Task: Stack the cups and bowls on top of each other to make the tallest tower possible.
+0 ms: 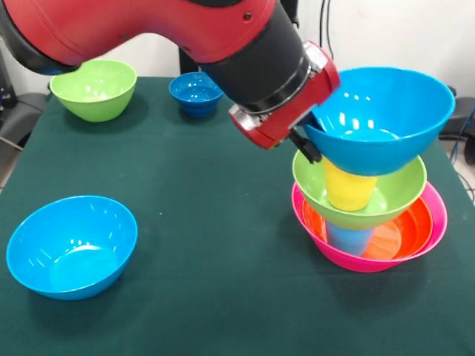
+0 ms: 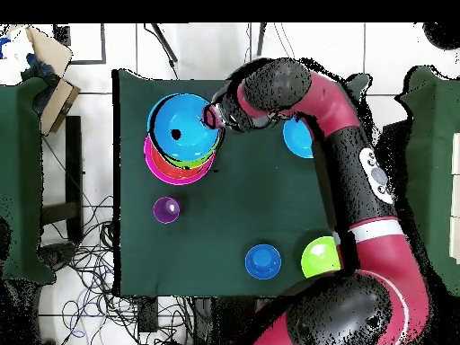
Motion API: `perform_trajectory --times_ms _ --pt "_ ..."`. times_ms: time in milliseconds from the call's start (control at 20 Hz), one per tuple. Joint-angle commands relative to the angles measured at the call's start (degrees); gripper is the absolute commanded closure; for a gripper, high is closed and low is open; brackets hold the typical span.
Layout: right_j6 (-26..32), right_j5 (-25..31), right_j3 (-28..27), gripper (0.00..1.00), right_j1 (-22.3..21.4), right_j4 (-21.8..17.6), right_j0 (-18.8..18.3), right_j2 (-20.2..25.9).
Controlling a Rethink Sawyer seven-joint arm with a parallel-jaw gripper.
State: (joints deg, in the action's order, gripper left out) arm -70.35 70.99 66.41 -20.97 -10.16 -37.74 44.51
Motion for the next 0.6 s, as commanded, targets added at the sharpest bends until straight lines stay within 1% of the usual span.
perform_trajectory --times_ms 50,150,600 --pt "-1.47 7.06 3.63 1.00 -5.71 -0.48 -1.06 -3.94" --pt "-1.42 7.14 4.08 1.00 -6.09 -0.47 -1.25 -4.01" --pt "-2.10 4.11 6.14 1.00 -6.80 0.25 -1.50 -3.81"
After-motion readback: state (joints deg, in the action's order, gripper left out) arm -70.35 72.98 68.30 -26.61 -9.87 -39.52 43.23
